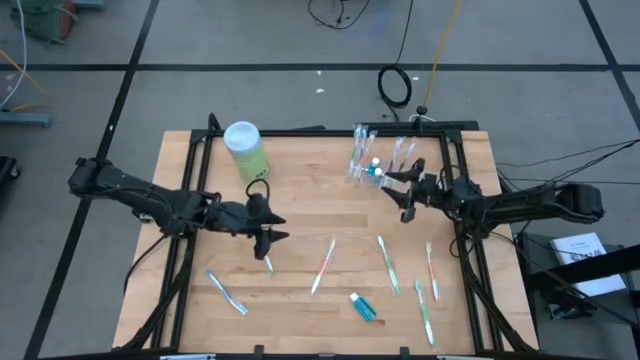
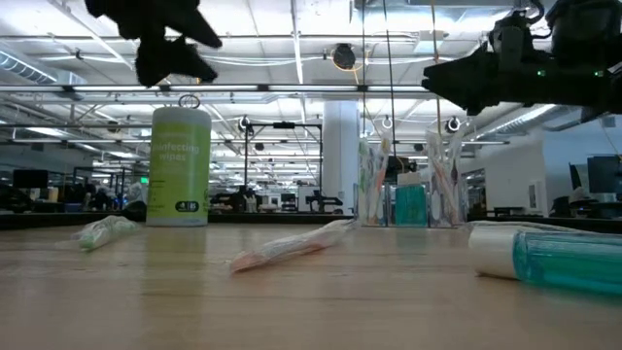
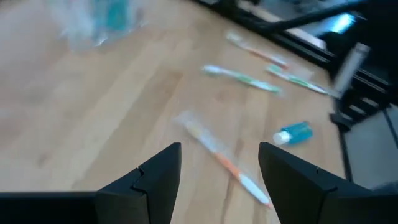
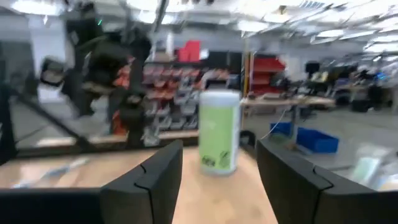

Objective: Pick & Place toothbrushing station
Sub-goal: Put the blue toothbrush into the transparent organizer

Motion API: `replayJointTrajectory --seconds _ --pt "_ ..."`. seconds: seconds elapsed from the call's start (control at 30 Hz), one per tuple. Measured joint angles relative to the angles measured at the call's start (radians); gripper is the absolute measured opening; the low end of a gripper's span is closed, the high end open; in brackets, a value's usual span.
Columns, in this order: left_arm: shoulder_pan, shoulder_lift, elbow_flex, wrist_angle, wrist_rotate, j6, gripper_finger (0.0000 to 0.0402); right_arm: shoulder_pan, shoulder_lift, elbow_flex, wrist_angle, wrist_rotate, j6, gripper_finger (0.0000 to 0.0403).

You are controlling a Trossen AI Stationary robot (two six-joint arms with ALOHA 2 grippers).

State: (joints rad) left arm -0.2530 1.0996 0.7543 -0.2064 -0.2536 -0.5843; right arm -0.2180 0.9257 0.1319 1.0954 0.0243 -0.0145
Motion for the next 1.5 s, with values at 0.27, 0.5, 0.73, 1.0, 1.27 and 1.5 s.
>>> replayJointTrajectory --seconds 0.27,0.5,0.73,1.0,1.27,1.5 --pt "0.073 0.000 -0.002 -0.396 -0.186 -0.495 0.0218 0.171 0.045 0.172 -0.348 0.097 -0.061 0.0196" --pt "0.086 0.032 -0.075 -0.575 -0.141 -0.914 0.0218 0.257 0.121 0.276 -0.513 0.211 -0.105 0.0196" --pt "0.080 0.103 -0.169 -0.428 -0.055 -0.991 0.0218 0.260 0.139 0.278 -0.488 0.212 -0.103 0.0196" --pt "0.079 0.123 -0.175 -0.411 0.046 -0.975 0.0218 0.259 0.137 0.278 -0.467 0.214 -0.104 0.0196" --pt "0.074 0.124 -0.173 -0.408 0.351 -0.902 0.0218 0.259 0.138 0.278 -0.408 0.213 -0.182 0.0196" --pt "0.026 0.124 -0.173 -0.387 0.710 -0.792 0.0218 0.259 0.138 0.278 -0.339 0.212 -0.306 0.0196"
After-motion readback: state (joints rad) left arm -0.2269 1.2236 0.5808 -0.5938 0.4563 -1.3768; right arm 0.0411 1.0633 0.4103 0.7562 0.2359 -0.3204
